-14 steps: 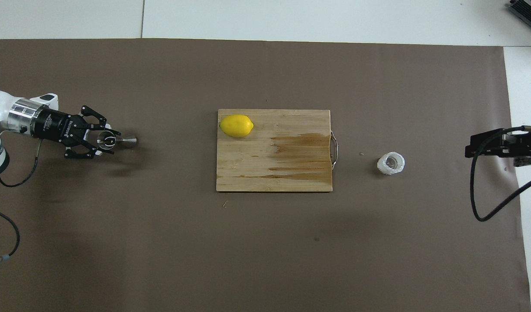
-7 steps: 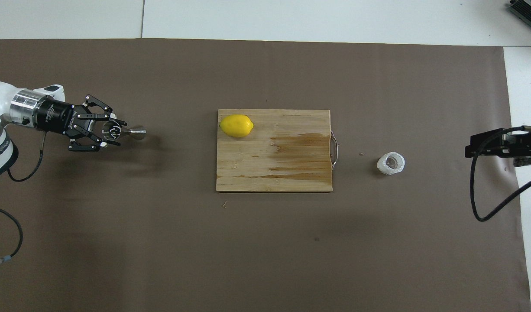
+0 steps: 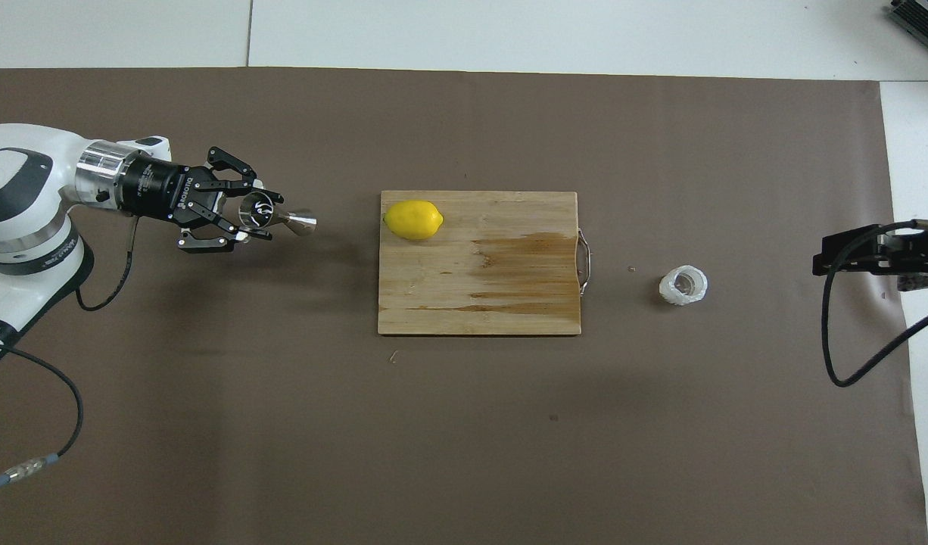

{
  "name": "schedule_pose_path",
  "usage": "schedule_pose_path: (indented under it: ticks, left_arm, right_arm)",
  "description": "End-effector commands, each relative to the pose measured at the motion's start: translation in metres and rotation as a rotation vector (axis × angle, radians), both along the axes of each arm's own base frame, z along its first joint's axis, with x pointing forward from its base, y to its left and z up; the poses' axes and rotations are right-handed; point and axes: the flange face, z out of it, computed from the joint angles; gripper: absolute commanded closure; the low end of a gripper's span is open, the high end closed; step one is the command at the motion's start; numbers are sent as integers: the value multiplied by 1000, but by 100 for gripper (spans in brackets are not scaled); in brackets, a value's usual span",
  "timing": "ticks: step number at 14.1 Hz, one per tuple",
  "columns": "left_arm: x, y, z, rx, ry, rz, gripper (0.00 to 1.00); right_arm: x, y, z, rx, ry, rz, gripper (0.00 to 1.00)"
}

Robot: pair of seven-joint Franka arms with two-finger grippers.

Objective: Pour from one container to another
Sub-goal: 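Carry the silver cup with the left gripper over the cutting board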

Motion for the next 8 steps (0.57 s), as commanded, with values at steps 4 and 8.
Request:
schedule_pose_path:
  ticks: [4, 8]
  left_arm:
    - [-7, -86, -2, 20, 66, 86, 100]
    - [-16, -153, -2, 0, 141, 118, 100]
  right_arm:
    - [-4, -2, 4, 27, -10, 17, 0]
    - [-4, -2, 4, 27, -10, 17, 0]
